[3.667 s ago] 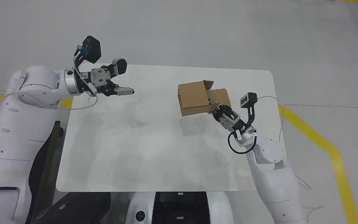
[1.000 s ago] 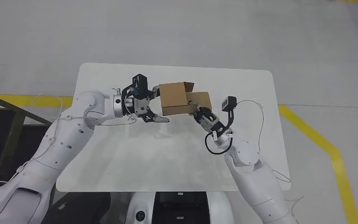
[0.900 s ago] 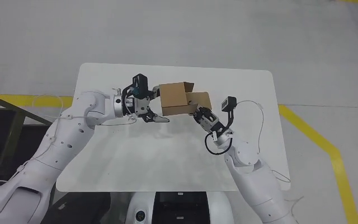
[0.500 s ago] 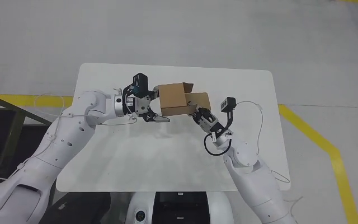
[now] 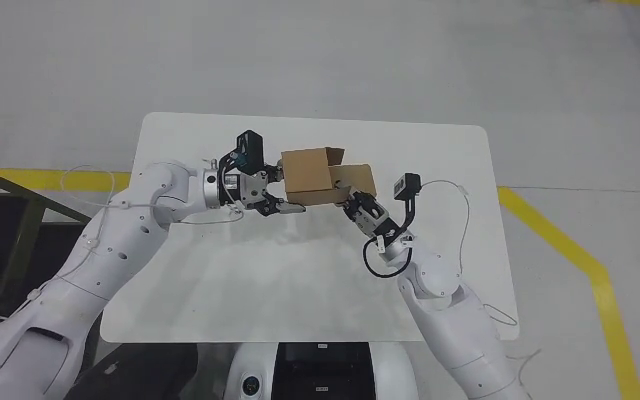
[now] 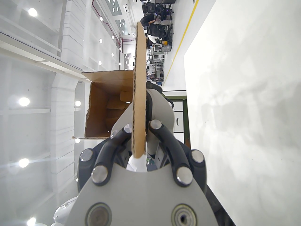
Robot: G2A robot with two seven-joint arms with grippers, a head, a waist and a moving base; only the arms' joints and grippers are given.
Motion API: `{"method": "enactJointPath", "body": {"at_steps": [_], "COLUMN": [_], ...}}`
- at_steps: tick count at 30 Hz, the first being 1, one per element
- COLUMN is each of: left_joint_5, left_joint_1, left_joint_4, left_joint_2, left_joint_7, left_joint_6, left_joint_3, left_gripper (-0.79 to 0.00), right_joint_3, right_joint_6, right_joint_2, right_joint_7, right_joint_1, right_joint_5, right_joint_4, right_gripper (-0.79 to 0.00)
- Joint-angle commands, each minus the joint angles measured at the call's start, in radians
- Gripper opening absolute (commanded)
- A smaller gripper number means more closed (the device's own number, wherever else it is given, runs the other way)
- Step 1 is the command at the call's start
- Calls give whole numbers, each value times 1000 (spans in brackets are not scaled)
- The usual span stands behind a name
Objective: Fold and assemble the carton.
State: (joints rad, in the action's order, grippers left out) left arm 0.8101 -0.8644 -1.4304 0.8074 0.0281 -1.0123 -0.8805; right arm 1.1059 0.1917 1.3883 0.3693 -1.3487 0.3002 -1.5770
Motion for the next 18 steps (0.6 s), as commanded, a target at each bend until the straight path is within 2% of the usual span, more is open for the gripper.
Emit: {"method": "enactJointPath", "body": {"at_steps": [1, 3, 11, 13, 14, 15, 16, 17, 18], "left_joint_5": [-1, -3, -16, -16, -15, -16, -16, -16, -15], "left_joint_1": [2, 3, 11, 13, 13, 14, 14, 14, 15], "left_joint_4": [1, 3, 6, 5, 4, 3, 3, 2, 1], "left_joint_2": [-2, -4, -12, -13, -14, -15, -16, -17, -18], "left_joint_7": [-3, -6, -8, -10, -10, -12, -13, -14, -16], "left_joint_6": [0, 0, 0, 0, 0, 0, 0, 0, 0], "left_joint_3": [3, 7, 22, 24, 26, 27, 29, 30, 31], "left_gripper": [-209, -274, -317, -332, -332, -336, -339, -336, -339], "right_joint_3": [-1, -2, -5, -6, -6, -6, -5, -4, -2], "right_joint_6": [-2, -3, -5, -3, -3, -3, -3, -2, -2], "right_joint_2": [0, 0, 1, 1, 1, 1, 1, 1, 1], "right_joint_7": [1, 0, -6, -7, -7, -7, -7, -8, -8], "right_joint_1": [0, 1, 1, 2, 2, 2, 2, 1, 1], "right_joint_5": [-1, -1, 2, 0, 0, 0, 1, 2, 4], "right_joint_4": [0, -1, -1, -1, -1, -1, -1, -1, -2], "right_gripper": [-785, -785, -785, -619, -511, -437, -397, -292, -249]}}
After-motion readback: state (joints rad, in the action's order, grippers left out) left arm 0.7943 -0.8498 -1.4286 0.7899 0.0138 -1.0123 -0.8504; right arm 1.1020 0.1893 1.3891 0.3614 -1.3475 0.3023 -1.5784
